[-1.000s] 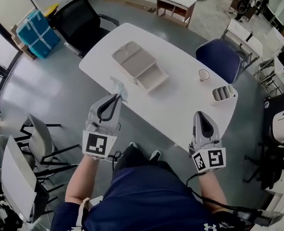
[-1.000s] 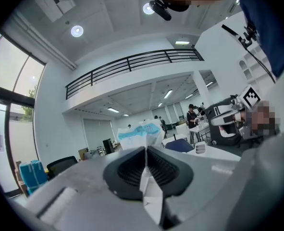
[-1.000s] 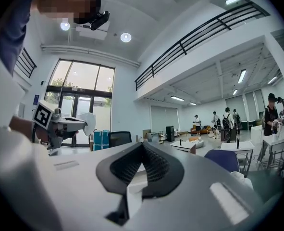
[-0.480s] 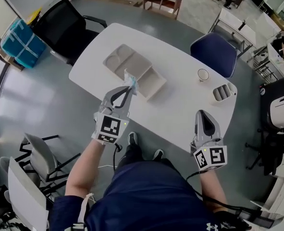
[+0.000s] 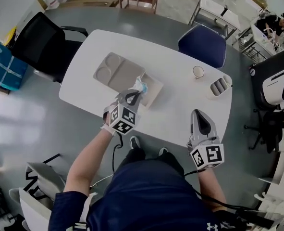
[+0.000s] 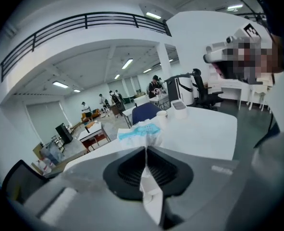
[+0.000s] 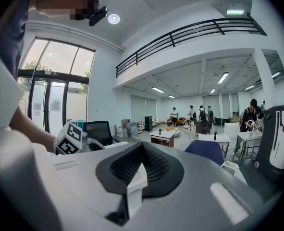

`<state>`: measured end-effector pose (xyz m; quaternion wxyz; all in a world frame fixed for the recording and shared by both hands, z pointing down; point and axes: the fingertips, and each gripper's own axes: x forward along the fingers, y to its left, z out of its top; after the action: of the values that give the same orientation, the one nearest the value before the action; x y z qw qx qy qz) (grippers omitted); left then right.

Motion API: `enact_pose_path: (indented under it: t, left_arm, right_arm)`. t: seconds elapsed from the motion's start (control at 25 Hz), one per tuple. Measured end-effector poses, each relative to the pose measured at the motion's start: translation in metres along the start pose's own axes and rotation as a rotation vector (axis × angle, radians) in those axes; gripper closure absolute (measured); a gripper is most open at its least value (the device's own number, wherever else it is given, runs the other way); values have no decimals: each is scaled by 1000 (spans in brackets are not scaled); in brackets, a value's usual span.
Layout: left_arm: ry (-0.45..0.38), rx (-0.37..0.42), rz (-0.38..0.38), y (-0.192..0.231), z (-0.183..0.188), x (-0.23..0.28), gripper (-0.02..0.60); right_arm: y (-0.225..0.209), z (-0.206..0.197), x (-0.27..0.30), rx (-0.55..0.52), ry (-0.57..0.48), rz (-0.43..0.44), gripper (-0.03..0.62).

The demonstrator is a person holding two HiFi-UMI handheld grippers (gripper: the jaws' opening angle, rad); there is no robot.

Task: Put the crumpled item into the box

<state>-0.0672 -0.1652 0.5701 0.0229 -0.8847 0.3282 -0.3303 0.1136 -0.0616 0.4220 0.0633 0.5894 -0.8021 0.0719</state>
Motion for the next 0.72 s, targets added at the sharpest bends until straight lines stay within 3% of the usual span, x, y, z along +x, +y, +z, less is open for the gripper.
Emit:
enact_pose_path:
  t: [0.2, 0.36, 0.72]
  left_arm:
    - [120, 35, -102, -8, -27, 50, 565]
    - [189, 14, -148, -13, -42, 78, 565]
    - [349, 32, -175, -27, -56, 114, 565]
  right_arm:
    - [12, -8, 6, 0, 28, -34, 592]
    - [7, -16, 7, 8, 54, -43, 592]
    - [-25, -24, 16, 58, 74, -37, 592]
